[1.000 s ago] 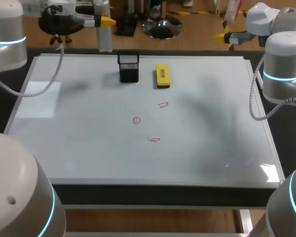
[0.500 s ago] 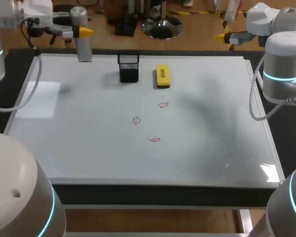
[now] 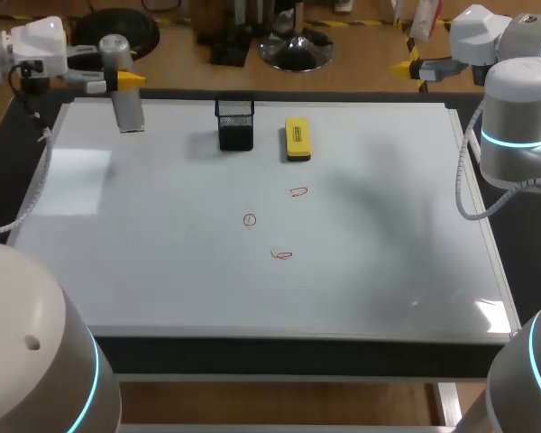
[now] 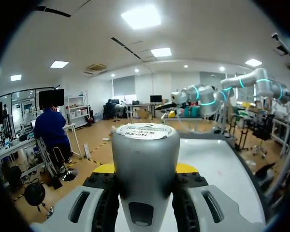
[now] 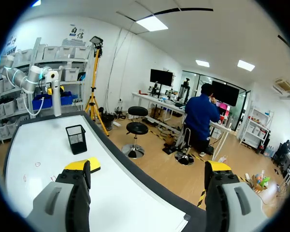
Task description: Pick up the inspection probe, press it on each red-marked spot on the whiteboard one by one, put down the probe, pick up the eraser, and wipe off all the red marks.
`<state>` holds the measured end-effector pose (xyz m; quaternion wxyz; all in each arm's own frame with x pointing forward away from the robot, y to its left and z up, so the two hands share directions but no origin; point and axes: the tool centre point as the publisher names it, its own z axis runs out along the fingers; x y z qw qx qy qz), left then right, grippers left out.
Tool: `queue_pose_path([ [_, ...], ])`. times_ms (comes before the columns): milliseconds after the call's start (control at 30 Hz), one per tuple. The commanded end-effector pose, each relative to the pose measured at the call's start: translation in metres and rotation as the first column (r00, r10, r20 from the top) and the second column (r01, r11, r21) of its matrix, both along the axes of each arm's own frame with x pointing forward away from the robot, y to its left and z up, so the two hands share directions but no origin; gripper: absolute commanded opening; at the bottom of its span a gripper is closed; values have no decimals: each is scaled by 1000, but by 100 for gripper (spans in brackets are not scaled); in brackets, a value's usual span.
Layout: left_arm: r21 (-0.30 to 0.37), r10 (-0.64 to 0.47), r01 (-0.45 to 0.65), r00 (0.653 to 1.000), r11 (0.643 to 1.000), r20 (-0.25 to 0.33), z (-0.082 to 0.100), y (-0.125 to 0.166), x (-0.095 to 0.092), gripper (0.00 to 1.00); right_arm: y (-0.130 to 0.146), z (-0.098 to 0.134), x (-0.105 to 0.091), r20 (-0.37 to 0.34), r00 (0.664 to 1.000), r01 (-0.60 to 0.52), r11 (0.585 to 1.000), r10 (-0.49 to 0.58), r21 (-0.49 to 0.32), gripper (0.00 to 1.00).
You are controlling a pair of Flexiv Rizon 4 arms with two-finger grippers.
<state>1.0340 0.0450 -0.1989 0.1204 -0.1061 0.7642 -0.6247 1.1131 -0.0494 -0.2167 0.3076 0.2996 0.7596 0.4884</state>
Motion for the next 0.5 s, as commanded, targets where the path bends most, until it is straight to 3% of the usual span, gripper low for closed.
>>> queue_pose_path([
  [33, 4, 7, -7, 1000, 1000, 2, -2, 5, -5, 0, 0, 0, 0, -1, 1000, -1, 1000, 1, 0, 100],
  [500, -3, 53, -53, 998, 999, -16, -17, 21, -7, 0, 0, 0, 0, -1, 1000, -1, 1000, 1, 0, 100],
])
